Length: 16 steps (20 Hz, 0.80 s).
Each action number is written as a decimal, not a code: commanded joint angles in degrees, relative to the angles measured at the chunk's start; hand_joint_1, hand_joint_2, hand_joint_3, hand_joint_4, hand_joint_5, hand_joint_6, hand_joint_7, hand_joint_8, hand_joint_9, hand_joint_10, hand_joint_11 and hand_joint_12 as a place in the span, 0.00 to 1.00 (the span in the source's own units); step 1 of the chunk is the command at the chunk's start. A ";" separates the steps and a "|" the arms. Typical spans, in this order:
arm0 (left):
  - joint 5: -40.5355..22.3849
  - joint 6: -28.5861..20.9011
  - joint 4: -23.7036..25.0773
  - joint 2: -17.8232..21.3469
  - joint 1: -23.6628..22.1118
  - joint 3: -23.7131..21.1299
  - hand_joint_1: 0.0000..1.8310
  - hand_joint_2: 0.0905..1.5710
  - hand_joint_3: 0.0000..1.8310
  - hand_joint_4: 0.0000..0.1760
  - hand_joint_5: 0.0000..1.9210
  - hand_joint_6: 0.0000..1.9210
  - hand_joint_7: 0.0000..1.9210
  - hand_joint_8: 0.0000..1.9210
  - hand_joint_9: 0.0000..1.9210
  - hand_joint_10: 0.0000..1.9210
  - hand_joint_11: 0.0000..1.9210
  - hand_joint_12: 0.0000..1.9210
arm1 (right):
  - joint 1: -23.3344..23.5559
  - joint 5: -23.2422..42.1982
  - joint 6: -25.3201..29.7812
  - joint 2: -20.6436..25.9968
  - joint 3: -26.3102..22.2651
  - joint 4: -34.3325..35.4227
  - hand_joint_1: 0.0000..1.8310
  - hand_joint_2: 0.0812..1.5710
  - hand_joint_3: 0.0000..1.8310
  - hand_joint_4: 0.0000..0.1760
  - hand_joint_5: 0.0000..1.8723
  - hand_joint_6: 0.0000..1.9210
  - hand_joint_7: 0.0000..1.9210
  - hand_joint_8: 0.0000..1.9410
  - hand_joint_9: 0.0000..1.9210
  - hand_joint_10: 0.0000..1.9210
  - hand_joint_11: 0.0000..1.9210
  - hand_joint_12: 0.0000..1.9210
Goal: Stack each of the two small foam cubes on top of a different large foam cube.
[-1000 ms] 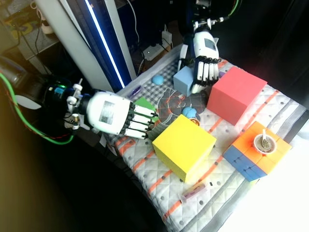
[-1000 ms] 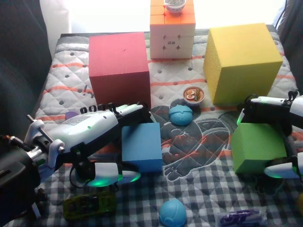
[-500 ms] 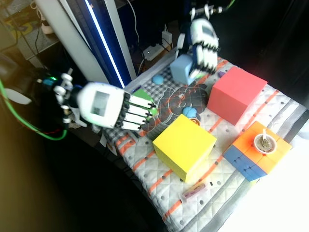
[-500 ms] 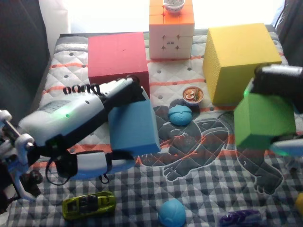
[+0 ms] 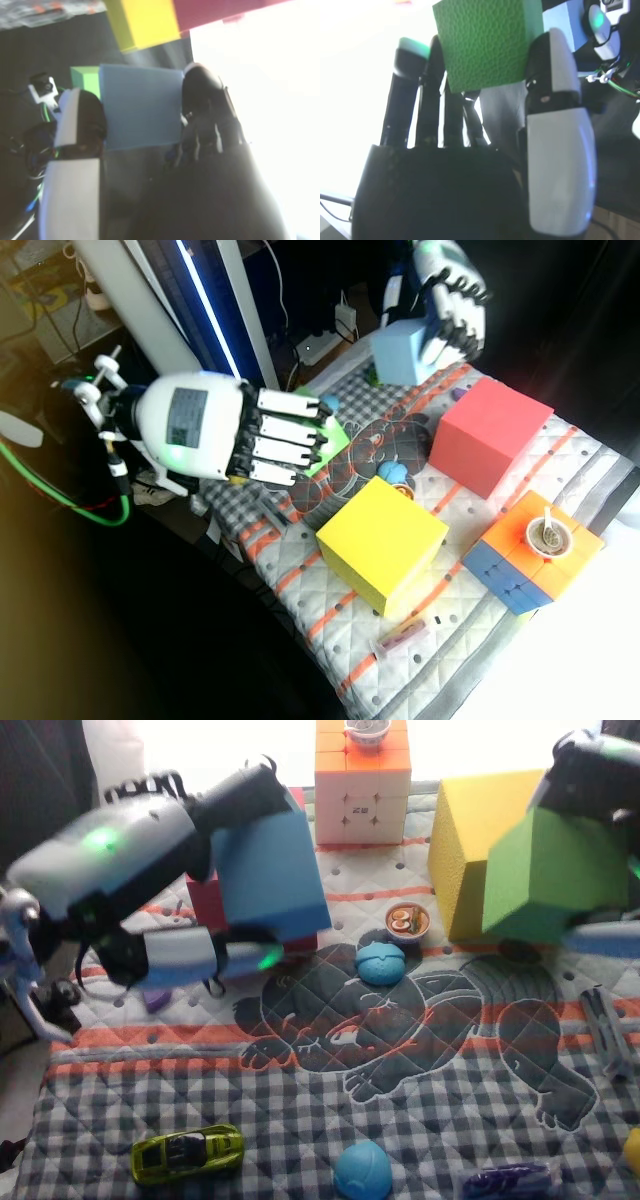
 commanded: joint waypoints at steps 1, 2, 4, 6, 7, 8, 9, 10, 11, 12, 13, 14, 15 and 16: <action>-5.51 -0.22 0.47 -0.04 -0.97 0.32 0.57 0.74 0.00 0.00 0.07 0.62 0.10 0.59 0.12 0.89 0.18 1.00 | 1.14 5.62 0.12 -0.02 0.48 0.73 0.62 0.83 0.00 0.00 0.26 0.84 0.39 0.80 0.46 0.93 0.48 1.00; -5.08 -0.22 0.11 -0.31 -1.59 0.93 0.59 0.74 0.00 0.00 0.07 0.64 0.09 0.62 0.12 0.91 0.19 1.00 | 1.91 4.85 0.12 -0.45 1.01 0.73 0.70 0.82 0.00 0.00 0.24 0.82 0.36 0.78 0.41 0.87 0.47 1.00; -4.47 -0.21 -0.03 -0.47 -2.60 1.60 0.62 0.73 0.00 0.00 0.06 0.63 0.09 0.67 0.14 0.90 0.17 1.00 | 3.06 3.89 0.12 -0.95 1.77 0.72 0.70 0.81 0.00 0.00 0.24 0.84 0.36 0.77 0.41 0.86 0.46 1.00; -3.12 2.49 -0.72 -0.44 -4.55 1.87 0.65 0.73 0.00 0.00 0.04 0.62 0.10 0.61 0.13 0.80 0.10 1.00 | 4.46 2.84 0.12 -1.06 2.63 0.97 0.71 0.83 0.01 0.00 0.22 0.87 0.33 0.80 0.37 0.87 0.39 1.00; -2.33 4.90 -1.42 -0.42 -5.74 1.89 0.65 0.72 0.00 0.00 0.06 0.59 0.13 0.61 0.16 0.79 0.14 1.00 | 5.27 2.22 0.12 -1.16 3.07 1.08 0.71 0.83 0.01 0.00 0.21 0.88 0.32 0.82 0.35 0.89 0.36 1.00; -1.42 7.38 -2.51 -0.53 -7.57 2.15 0.62 0.72 0.00 0.00 0.08 0.60 0.13 0.66 0.24 0.87 0.29 1.00 | 6.32 1.21 0.12 -1.45 3.76 1.39 0.70 0.84 0.01 0.00 0.22 0.88 0.31 0.82 0.35 0.90 0.38 1.00; -0.69 7.99 -3.39 -0.67 -8.53 2.64 0.60 0.72 0.00 0.00 0.11 0.60 0.17 0.70 0.33 0.89 0.41 1.00 | 7.18 0.08 0.12 -1.83 4.49 1.55 0.70 0.84 0.01 0.00 0.22 0.88 0.30 0.82 0.35 0.91 0.39 1.00; -0.03 7.99 -4.05 -0.73 -9.10 3.22 0.68 0.78 0.00 0.00 0.09 0.60 0.31 0.77 0.36 0.92 0.45 1.00 | 8.19 -1.08 0.12 -2.50 5.43 1.94 0.70 0.83 0.00 0.00 0.22 0.87 0.32 0.80 0.35 0.89 0.38 1.00; 0.83 7.99 -5.20 -0.78 -9.86 4.07 0.69 0.80 0.00 0.00 0.09 0.63 0.33 0.80 0.32 0.91 0.37 1.00 | 9.24 -1.92 0.12 -3.28 6.40 2.36 0.71 0.83 0.00 0.00 0.23 0.87 0.32 0.79 0.37 0.88 0.41 1.00; 1.33 7.98 -5.71 -0.85 -10.65 4.75 0.70 0.81 0.00 0.00 0.08 0.69 0.32 0.82 0.27 0.90 0.31 1.00 | 10.11 -2.34 0.12 -3.67 7.04 3.09 0.62 0.84 0.00 0.00 0.25 0.87 0.35 0.80 0.37 0.93 0.43 1.00; 2.08 7.98 -6.12 -1.07 -11.70 5.42 0.68 0.77 0.00 0.00 0.07 0.71 0.15 0.78 0.17 0.88 0.16 1.00 | 11.12 -2.86 0.12 -3.79 6.98 5.17 0.60 0.85 0.00 0.00 0.27 0.88 0.34 0.81 0.35 0.95 0.42 1.00; 2.94 7.97 -6.66 -1.32 -12.74 6.26 0.69 0.82 0.00 0.00 0.08 0.74 0.26 0.84 0.15 0.87 0.12 1.00 | 12.13 -3.41 0.12 -3.87 6.76 7.05 0.60 0.84 0.00 0.00 0.27 0.87 0.35 0.80 0.37 0.95 0.43 1.00; 3.79 7.97 -7.35 -1.63 -13.64 7.12 0.69 0.83 0.00 0.00 0.09 0.74 0.29 0.85 0.16 0.87 0.13 1.00 | 12.98 -3.95 0.12 -4.03 6.85 8.13 0.68 0.83 0.00 0.00 0.24 0.87 0.32 0.80 0.36 0.90 0.42 1.00; 4.91 7.96 -8.08 -2.12 -14.50 8.17 0.70 0.83 0.00 0.00 0.09 0.72 0.30 0.85 0.17 0.87 0.17 1.00 | 13.88 -5.12 0.12 -4.40 7.50 8.42 0.69 0.84 0.01 0.00 0.22 0.90 0.29 0.82 0.35 0.90 0.40 1.00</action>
